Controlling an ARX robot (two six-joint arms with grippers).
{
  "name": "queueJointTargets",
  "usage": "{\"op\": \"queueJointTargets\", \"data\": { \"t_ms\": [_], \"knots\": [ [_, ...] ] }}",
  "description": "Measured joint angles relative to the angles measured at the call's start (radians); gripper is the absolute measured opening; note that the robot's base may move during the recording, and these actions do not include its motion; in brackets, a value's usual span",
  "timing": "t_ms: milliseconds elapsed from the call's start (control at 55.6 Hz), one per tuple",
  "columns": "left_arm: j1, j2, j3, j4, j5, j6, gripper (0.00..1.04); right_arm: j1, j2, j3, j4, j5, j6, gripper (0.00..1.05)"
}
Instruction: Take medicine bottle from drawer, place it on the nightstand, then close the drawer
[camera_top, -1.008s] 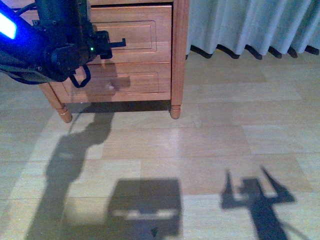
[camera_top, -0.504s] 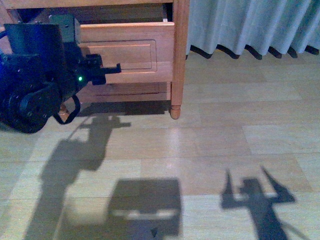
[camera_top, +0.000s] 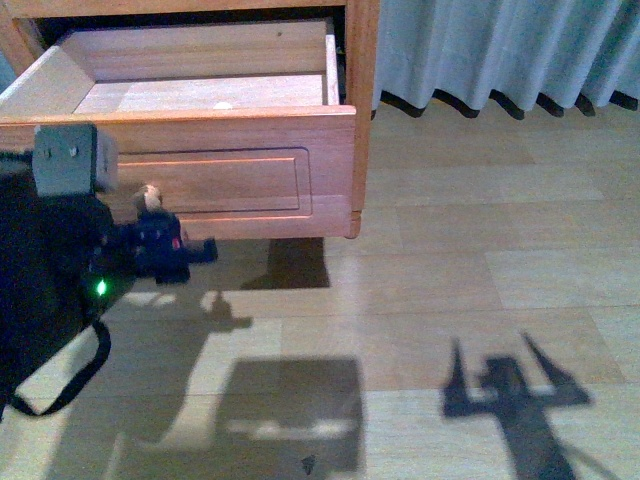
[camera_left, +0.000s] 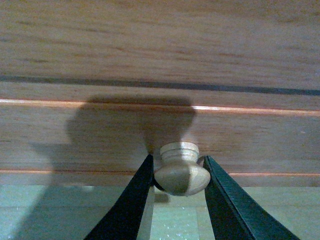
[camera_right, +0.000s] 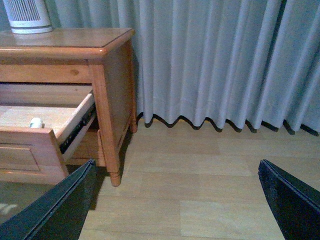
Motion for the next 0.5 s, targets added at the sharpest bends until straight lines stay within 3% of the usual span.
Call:
{"op": "queueJointTargets", "data": {
  "t_ms": [360,504],
  "knots": [
    [-0.029,-0.12,-0.216,0.023,0.018,-0.089,0.99,0.0,0.0,0.0,0.0,0.0,0.0,0.98],
    [0.003,-0.28,-0.306,-0.083,0.053,-0.114,0.98,0.0,0.0,0.0,0.0,0.0,0.0,0.98]
  ]
}}
